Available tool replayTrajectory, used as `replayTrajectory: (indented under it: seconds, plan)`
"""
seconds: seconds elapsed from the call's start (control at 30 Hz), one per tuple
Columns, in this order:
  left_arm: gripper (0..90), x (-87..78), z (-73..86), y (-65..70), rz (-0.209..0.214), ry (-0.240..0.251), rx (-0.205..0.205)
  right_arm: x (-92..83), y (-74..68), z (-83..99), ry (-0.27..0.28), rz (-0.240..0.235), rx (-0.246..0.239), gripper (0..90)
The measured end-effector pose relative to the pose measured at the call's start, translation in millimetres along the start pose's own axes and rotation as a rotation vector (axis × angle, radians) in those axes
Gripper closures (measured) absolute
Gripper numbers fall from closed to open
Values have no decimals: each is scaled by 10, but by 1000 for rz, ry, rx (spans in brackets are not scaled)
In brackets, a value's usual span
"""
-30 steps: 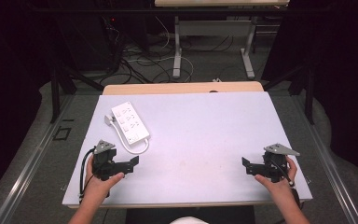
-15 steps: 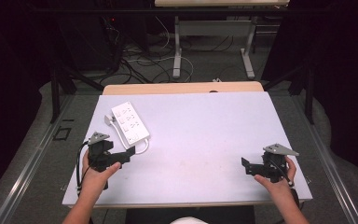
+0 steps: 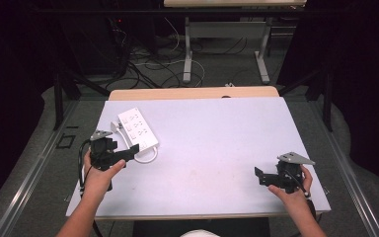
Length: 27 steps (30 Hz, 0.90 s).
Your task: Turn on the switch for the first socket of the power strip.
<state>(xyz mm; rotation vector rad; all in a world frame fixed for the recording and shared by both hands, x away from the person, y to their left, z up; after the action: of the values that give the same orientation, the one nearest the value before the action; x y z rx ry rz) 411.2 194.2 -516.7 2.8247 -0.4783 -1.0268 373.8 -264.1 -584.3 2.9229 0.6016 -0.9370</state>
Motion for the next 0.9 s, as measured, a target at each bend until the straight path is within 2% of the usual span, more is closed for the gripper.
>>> replayTrajectory:
  seconds: [0.23,0.27,0.3,0.43,0.5,0.7,0.9]
  plan:
    - [168,-13,-129,-19,-3,-6,-11,-6,16,-4,1,11,3,1]
    - [170,-11,-160,-21,-3,-8,-16,-25,20,11,-22,10,1,1]
    - [172,-11,-160,-21,-3,-8,-16,-13,20,1,-5,11,6,1]
    - [185,2,-224,-24,-4,-7,-14,-9,18,-1,-2,10,6,3]
    - [193,6,-249,-38,-9,-14,2,-7,15,-1,-2,6,2,3]
    - [232,24,-326,-33,-18,-20,0,-2,12,-2,-2,5,5,7]
    - [269,55,-415,-41,-23,-15,-33,-3,11,-1,-2,4,2,8]
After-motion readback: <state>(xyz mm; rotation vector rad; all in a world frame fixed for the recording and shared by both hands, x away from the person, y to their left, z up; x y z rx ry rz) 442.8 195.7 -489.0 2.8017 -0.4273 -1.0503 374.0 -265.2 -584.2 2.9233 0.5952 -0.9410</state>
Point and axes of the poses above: each handheld gripper's, and its own axes: x roughly forward along the jaws, z roughly out of its underside, y roughly to its right, the point moved 9 cm from there along x, roughly forward along the jaws, and after that the axes turned 4 degrees about -z, right-handed, at the moved point
